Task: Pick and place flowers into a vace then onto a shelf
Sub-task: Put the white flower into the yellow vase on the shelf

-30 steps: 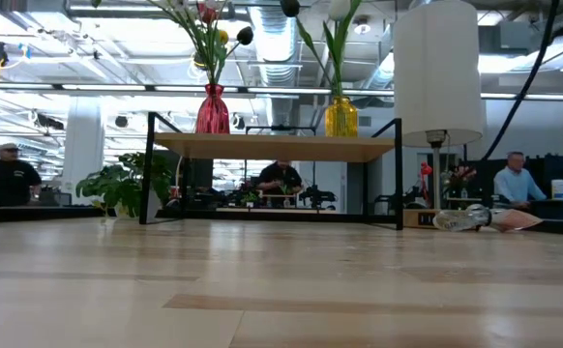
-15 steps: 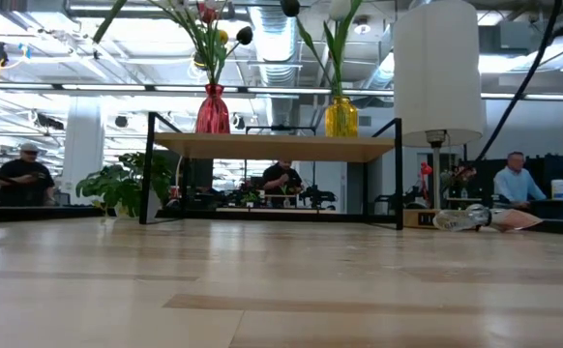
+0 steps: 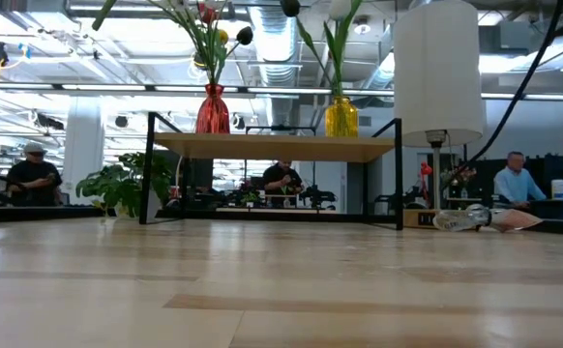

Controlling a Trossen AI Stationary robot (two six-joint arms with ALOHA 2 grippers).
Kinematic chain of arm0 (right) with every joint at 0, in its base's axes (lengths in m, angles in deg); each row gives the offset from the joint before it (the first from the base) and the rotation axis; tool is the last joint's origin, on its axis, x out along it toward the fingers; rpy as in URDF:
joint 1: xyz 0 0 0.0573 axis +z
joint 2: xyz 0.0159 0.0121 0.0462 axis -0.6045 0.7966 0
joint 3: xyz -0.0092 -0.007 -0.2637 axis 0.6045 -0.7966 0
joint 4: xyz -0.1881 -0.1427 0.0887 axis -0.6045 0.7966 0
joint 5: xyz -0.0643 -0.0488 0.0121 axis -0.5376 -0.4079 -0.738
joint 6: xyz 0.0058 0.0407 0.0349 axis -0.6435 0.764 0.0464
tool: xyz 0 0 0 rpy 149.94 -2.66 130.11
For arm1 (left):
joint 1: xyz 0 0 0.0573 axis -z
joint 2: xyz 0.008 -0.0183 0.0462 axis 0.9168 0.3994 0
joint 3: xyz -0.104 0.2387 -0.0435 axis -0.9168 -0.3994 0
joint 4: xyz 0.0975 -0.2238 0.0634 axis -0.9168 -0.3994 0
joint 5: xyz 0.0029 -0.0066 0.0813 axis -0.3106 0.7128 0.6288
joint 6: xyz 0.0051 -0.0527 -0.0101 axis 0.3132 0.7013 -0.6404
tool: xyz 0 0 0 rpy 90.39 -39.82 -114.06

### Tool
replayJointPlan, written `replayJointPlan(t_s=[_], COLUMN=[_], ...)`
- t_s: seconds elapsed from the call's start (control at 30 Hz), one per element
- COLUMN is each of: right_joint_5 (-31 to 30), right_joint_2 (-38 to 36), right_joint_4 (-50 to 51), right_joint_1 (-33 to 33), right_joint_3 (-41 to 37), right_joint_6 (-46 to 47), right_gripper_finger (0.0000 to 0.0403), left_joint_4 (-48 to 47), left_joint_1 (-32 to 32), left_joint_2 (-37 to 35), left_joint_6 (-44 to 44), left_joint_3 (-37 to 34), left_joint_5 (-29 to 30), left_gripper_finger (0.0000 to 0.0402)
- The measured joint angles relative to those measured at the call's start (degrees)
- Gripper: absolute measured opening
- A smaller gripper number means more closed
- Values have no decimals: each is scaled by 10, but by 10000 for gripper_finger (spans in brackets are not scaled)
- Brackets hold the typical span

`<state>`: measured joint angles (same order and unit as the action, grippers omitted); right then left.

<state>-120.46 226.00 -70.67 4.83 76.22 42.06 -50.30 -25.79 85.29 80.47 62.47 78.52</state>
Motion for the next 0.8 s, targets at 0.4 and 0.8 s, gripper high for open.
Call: replayJointPlan(t_s=[0.4,0.8], right_joint_5=[141,156], right_joint_2=[-171,-237], right_joint_4=[288,143], right_joint_1=[-59,-58], right_joint_3=[-1,-1], right_joint_6=[47,-90], right_gripper_finger=[0,0], left_joint_4=[11,11], left_joint_1=[0,0], left_joint_2=[0,0], left_joint_6=[-1,0], left_joint_3=[0,0], left_joint_5=[30,64], left_gripper_finger=[2,2])
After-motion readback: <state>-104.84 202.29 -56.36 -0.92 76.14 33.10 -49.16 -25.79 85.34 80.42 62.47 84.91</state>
